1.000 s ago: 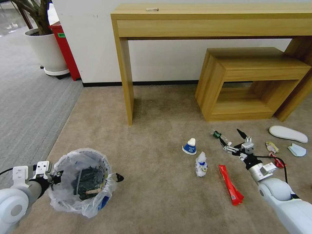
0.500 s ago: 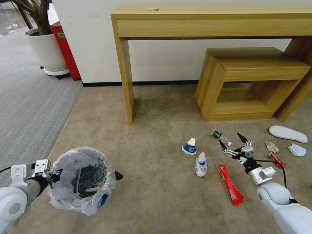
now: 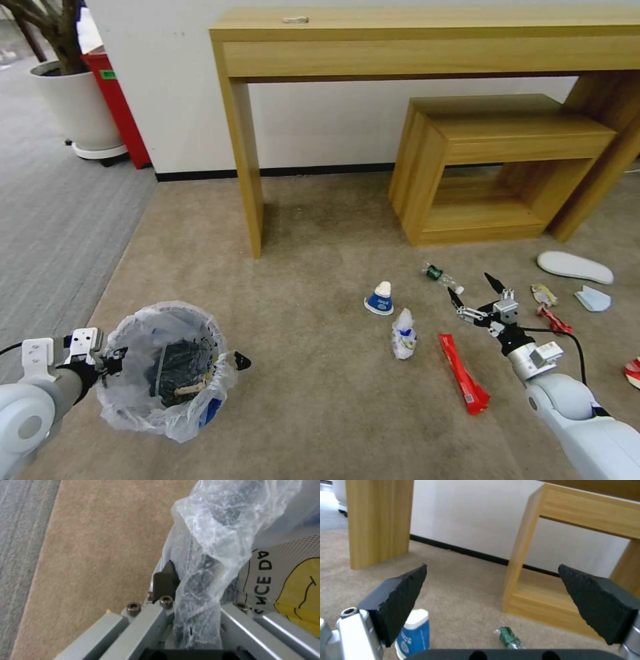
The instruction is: Pick up the trash bin and place the garbage on the floor into it.
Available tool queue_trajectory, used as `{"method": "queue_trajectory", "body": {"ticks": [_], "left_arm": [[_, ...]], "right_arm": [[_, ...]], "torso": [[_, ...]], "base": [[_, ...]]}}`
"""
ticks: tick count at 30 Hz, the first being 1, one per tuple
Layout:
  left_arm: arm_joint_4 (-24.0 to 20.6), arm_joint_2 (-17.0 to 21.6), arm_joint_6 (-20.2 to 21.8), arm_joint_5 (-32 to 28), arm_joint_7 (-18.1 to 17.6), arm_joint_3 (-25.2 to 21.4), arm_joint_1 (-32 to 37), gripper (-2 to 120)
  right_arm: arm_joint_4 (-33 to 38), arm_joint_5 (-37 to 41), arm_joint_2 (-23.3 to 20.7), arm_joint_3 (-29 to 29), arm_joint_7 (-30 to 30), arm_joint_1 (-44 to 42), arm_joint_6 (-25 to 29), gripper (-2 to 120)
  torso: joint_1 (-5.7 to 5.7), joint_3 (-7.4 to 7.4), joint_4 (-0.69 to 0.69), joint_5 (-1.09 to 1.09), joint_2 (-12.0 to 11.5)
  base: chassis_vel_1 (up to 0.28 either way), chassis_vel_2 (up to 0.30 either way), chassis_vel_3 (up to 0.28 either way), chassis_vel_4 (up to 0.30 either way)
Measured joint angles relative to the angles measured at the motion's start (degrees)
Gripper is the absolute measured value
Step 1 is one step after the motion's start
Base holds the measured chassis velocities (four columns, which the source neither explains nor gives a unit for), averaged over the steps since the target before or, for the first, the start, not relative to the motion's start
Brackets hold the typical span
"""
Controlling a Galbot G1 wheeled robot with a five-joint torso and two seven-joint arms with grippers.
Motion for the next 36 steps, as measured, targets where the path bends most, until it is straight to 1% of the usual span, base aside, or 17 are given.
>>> {"method": "queue_trajectory", "body": {"ticks": [21, 36], "left_arm": [[0.68, -0.34, -0.49, -0.11, 0.48, 0.05, -0.30, 0], [0.97, -0.85, -1.65, 0.36, 0.57, 0.17, -0.28, 0]], "right_arm": [[-1.19, -0.49, 1.09, -0.94, -0.17, 0.72, 0.39, 100], [-1.11, -1.43, 1.79, -0.02, -0.69, -0.36, 0.39, 99]], "torso": [[0.00, 0.00, 0.03, 0.00, 0.00], [0.00, -0.01, 0.02, 0.00, 0.00]], "base": [[-0.005, -0.005, -0.010, -0.006], [-0.004, 0.002, 0.002, -0.003]]}}
